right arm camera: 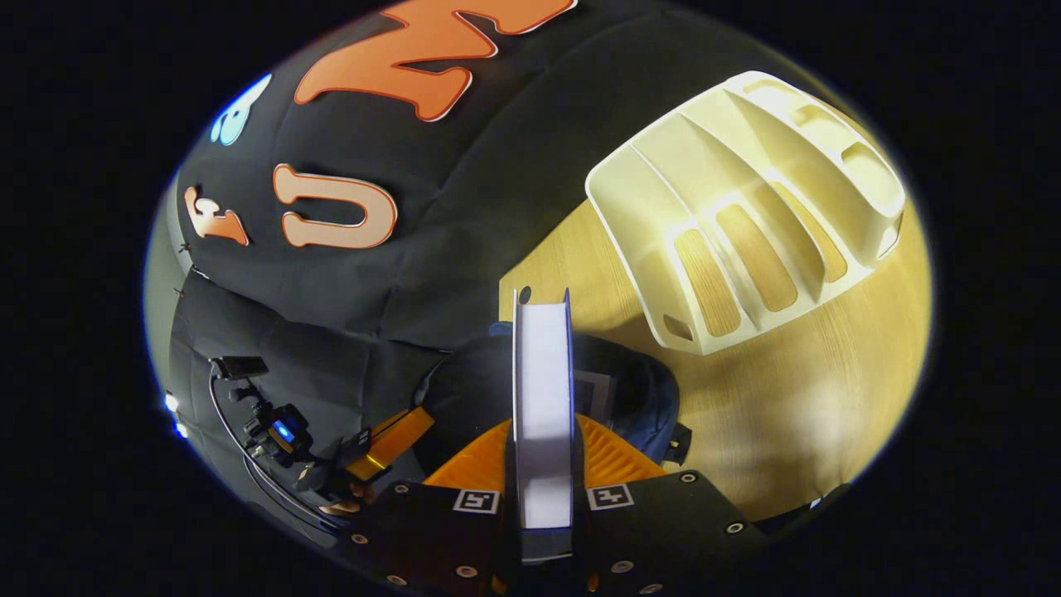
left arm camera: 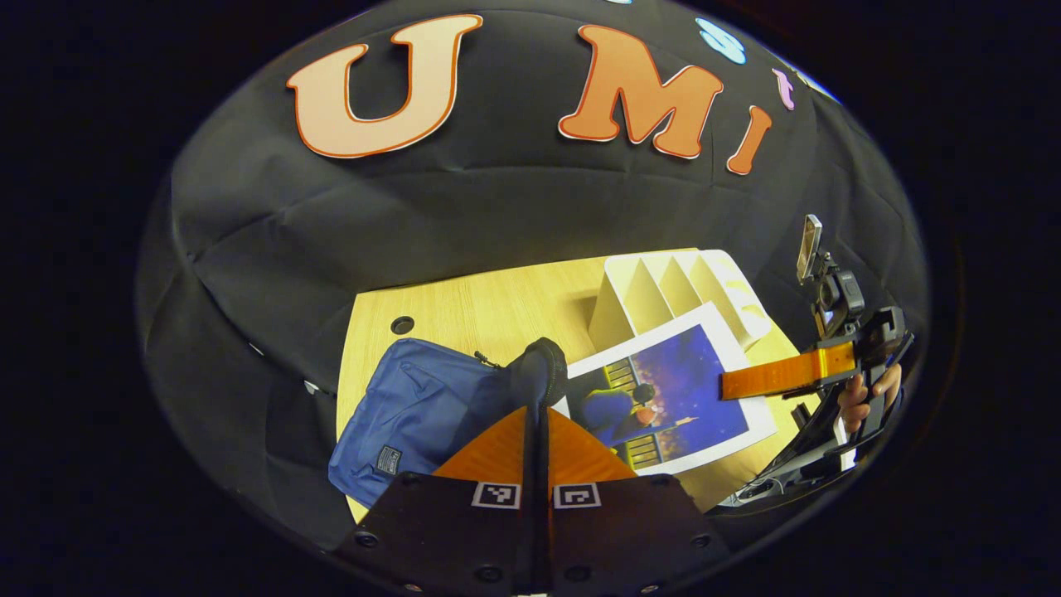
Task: Open the schoolbag, grab two books from the bookshelf and put them into the schoolbag.
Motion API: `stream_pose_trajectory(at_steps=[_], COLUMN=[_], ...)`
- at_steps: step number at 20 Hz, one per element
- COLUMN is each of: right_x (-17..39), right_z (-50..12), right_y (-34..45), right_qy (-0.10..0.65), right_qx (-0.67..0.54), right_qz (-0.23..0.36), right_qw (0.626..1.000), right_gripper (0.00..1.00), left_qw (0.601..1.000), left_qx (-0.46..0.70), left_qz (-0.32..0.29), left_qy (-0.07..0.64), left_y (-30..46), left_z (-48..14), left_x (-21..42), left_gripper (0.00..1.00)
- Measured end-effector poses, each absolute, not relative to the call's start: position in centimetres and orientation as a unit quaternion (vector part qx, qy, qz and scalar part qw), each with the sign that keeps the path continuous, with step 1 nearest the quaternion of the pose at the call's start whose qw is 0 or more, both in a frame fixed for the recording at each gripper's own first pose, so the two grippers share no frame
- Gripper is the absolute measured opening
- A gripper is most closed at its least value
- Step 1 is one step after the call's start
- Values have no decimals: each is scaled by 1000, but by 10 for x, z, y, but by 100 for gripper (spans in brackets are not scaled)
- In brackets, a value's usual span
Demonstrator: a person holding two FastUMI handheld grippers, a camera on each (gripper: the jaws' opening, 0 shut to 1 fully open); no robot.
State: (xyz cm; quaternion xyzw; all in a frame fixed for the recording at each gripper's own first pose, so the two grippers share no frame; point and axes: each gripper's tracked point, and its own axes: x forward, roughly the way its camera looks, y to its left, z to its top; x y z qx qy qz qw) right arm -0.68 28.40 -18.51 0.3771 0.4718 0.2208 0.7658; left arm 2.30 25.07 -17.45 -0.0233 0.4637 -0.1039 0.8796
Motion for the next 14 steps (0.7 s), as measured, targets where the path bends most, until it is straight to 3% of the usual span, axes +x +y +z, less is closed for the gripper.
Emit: stream_pose_trajectory(at_steps=[14], right_x=[-19], right_z=[-229], right_y=[352], right_qy=[486], right_qx=[374], right_qz=[215], right_qw=[760], right_gripper=[24], left_qw=[875], left_qx=[-23], left_qz=[-119], left_qy=[469], left_y=[166], left_z=[-123], left_x=[42], left_gripper=[1])
